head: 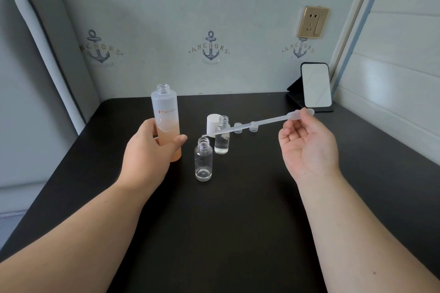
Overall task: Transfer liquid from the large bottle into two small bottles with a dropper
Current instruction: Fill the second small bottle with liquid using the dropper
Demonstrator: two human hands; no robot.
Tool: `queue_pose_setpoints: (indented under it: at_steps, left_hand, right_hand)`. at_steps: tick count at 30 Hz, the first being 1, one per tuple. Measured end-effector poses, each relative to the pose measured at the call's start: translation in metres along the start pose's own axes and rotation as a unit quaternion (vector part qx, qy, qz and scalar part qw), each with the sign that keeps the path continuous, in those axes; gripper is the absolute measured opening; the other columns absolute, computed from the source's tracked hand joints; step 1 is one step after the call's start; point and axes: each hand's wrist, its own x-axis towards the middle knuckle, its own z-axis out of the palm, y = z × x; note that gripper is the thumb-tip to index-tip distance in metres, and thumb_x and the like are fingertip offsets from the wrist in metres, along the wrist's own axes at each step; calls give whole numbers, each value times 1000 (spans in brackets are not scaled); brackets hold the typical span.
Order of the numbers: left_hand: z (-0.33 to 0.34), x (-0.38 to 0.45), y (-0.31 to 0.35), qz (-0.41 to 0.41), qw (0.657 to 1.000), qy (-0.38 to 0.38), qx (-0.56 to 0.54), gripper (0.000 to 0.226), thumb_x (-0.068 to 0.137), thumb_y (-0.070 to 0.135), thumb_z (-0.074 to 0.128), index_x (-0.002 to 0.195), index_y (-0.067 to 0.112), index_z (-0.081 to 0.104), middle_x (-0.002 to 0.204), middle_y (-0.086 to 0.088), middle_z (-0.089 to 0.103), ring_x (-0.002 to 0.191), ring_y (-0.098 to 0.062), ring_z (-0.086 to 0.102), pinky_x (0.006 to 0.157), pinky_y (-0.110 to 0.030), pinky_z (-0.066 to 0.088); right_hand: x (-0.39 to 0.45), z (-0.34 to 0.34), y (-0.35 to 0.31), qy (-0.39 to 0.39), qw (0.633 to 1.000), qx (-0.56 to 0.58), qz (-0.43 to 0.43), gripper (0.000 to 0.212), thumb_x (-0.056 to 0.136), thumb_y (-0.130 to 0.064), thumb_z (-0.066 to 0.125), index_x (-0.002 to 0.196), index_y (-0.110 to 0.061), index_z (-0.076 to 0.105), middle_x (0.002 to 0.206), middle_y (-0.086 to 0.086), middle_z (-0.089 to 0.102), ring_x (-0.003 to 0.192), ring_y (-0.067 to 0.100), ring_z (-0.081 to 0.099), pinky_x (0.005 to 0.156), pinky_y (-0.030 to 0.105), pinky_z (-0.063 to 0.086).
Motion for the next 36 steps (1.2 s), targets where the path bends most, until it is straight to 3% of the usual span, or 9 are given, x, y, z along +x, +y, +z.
queue_pose_setpoints:
  at_steps: [3,7,11,15,19,22,25,29,36]
  left_hand:
    - [-1,-1,2,3,1000,-10,-8,49,84,52,75,123,37,48,98,30,54,92,4,56,68,-13,37]
    - [-5,-8,6,14,994,22,-110,48,87,51,69,128,35,50,111,25,60,97,13,59,75,-15,44]
    - [-14,-16,13,121,978,128,-114,28,83,40,63,110,37,55,102,11,59,85,-8,56,75,-26,47]
    - [-10,-26,17,166,980,44,-103,7,86,43,65,92,39,63,74,4,60,64,-13,56,62,-26,50]
    - [-4,-29,19,156,982,-106,-23,37,78,67,65,98,36,69,74,25,64,64,-6,57,62,-12,44]
    - [-1,-28,19,135,973,-185,39,35,73,68,68,98,44,63,76,29,63,68,-3,57,60,-13,45]
    - [3,-26,17,125,972,-186,70,22,79,51,78,93,40,65,77,29,63,70,-3,58,60,-12,45]
    - [2,-25,16,152,971,-173,69,17,82,45,76,94,36,68,73,26,63,64,-4,55,61,-14,45]
    - [0,-23,14,186,964,-182,57,21,82,44,74,98,52,63,86,21,68,69,-11,56,67,-20,48]
  right_hand:
    - [0,0,0,5,1000,0,1,19,93,-12,69,76,-8,75,77,4,70,62,15,61,61,23,50]
    - [1,-2,0,-3,1000,-13,-4,19,94,-13,68,75,-9,74,78,3,69,63,14,60,61,23,50]
    - [1,-2,-1,-14,1000,-20,-9,30,94,-13,66,66,-15,77,77,1,69,63,14,61,62,22,49]
    - [1,-2,-1,-21,999,-24,-10,29,94,-12,66,67,-13,76,77,1,70,63,14,61,62,22,50]
    - [0,-2,-2,-25,999,-27,-12,28,94,-13,66,67,-14,75,78,1,70,64,13,60,63,22,50]
    - [0,-1,-2,-24,999,-27,-12,27,93,-14,66,68,-13,75,78,1,69,64,14,60,63,22,50]
    - [0,-1,-2,-18,999,-28,-12,27,93,-14,67,68,-12,76,78,2,70,64,14,61,63,22,50]
    - [0,-2,-3,-19,999,-35,-15,25,93,-14,66,70,-11,74,77,2,69,62,14,59,61,22,49]
    - [0,0,-3,-17,999,-35,-18,33,95,-13,64,64,-16,76,76,1,68,61,13,57,60,21,47]
